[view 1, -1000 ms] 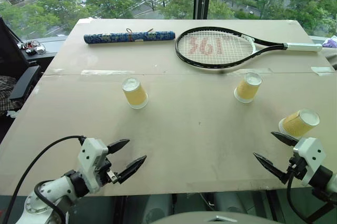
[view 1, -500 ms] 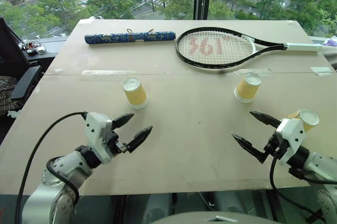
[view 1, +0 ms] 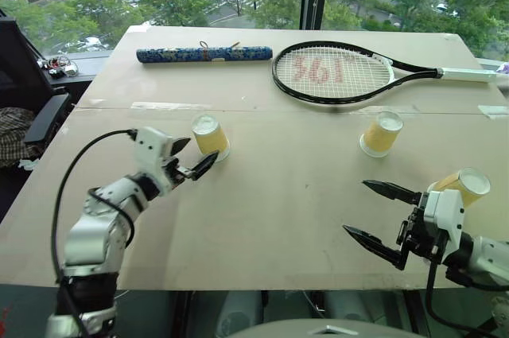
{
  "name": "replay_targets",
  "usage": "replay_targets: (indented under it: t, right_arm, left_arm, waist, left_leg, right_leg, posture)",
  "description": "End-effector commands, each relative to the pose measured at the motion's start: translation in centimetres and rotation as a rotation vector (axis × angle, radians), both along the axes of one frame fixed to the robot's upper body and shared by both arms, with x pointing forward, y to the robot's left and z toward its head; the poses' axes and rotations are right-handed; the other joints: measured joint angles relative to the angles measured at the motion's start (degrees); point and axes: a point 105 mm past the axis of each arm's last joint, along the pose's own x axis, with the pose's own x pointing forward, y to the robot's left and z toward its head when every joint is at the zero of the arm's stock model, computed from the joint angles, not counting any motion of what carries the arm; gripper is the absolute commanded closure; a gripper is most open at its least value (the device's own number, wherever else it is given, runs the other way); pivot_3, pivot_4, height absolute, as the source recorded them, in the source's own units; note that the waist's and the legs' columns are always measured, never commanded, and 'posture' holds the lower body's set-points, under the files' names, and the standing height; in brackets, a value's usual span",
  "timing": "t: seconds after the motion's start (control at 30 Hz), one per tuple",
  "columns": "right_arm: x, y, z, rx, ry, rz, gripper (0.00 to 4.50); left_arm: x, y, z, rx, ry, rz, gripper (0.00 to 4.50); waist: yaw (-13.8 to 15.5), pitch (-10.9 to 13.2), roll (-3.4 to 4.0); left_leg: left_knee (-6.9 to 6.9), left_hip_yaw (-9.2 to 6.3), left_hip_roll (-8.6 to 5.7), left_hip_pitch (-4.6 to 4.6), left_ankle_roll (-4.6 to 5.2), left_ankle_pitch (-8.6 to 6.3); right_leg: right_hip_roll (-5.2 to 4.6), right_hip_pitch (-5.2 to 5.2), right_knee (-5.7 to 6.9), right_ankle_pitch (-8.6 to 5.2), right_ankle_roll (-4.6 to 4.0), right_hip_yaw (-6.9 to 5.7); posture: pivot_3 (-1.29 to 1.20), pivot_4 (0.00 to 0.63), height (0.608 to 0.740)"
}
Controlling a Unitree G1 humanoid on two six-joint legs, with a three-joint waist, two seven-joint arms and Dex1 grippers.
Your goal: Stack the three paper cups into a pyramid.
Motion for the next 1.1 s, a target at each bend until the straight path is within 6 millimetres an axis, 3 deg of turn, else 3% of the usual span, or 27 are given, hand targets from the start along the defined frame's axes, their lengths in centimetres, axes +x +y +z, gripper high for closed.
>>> replay_targets:
  t: [0.03,0.13,0.33,0.53,0.83,1.1]
  right_arm:
    - [-0.5,0.2,1.1,-0.008,-0.063,-0.011,0.0]
    - [-0.7,0.3,1.0,-0.007,-0.062,-0.035,0.0]
    - [-1.1,0.1,0.7,-0.016,-0.051,-0.075,0.0]
    - [-1.2,0.1,0.3,-0.016,-0.038,-0.101,0.0]
    - [-0.7,-0.1,0.0,-0.036,-0.051,-0.146,0.0]
    - [-0.6,-0.2,0.0,-0.052,-0.065,-0.184,0.0]
  left_arm:
    - [2.3,0.1,0.7,0.023,-0.046,0.048,0.04]
    - [2.9,-1.0,0.2,0.043,-0.044,-0.007,0.04]
    - [2.6,-2.6,0.6,-0.006,-0.04,-0.136,2.29]
    - [0.1,-7.1,1.8,-0.063,-0.018,-0.401,2.29]
    - [0.2,-12.7,0.9,-0.036,-0.019,-0.565,2.29]
    - [0.1,-15.5,-0.8,0.01,-0.015,-0.651,2.29]
  waist:
    - [-0.1,0.0,-0.07]
    - [-0.4,0.0,-0.07]
    - [-0.3,0.0,-0.07]
    - [-0.2,0.0,-0.07]
    - [-0.2,0.0,-0.08]
    - [-0.3,0.0,-0.08]
  left_leg:
    - [0.02,-0.01,0.0,0.0,0.0,0.0]
    - [0.0,0.0,0.01,0.02,0.0,0.0]
    - [-0.01,-0.03,0.04,0.03,0.0,0.0]
    - [0.0,-0.02,0.04,-0.02,0.0,0.0]
    - [0.01,-0.01,-0.01,0.0,0.0,0.0]
    - [0.01,-0.03,-0.03,-0.01,0.01,0.0]
  right_leg:
    - [0.01,0.0,0.0,0.0,0.02,-0.01]
    - [0.0,0.01,0.0,0.02,0.02,0.05]
    - [-0.01,0.0,0.0,0.12,0.15,0.02]
    - [-0.08,0.01,-0.02,0.01,0.01,0.01]
    - [-0.05,0.01,-0.01,-0.07,0.15,0.04]
    - [-0.01,0.01,-0.02,-0.07,0.15,0.04]
  posture:
    - [0.0,0.15,0.74]
    - [0.0,0.15,0.74]
    - [0.0,0.15,0.74]
    - [0.0,0.15,0.74]
    - [0.0,0.15,0.74]
    - [0.0,0.15,0.74]
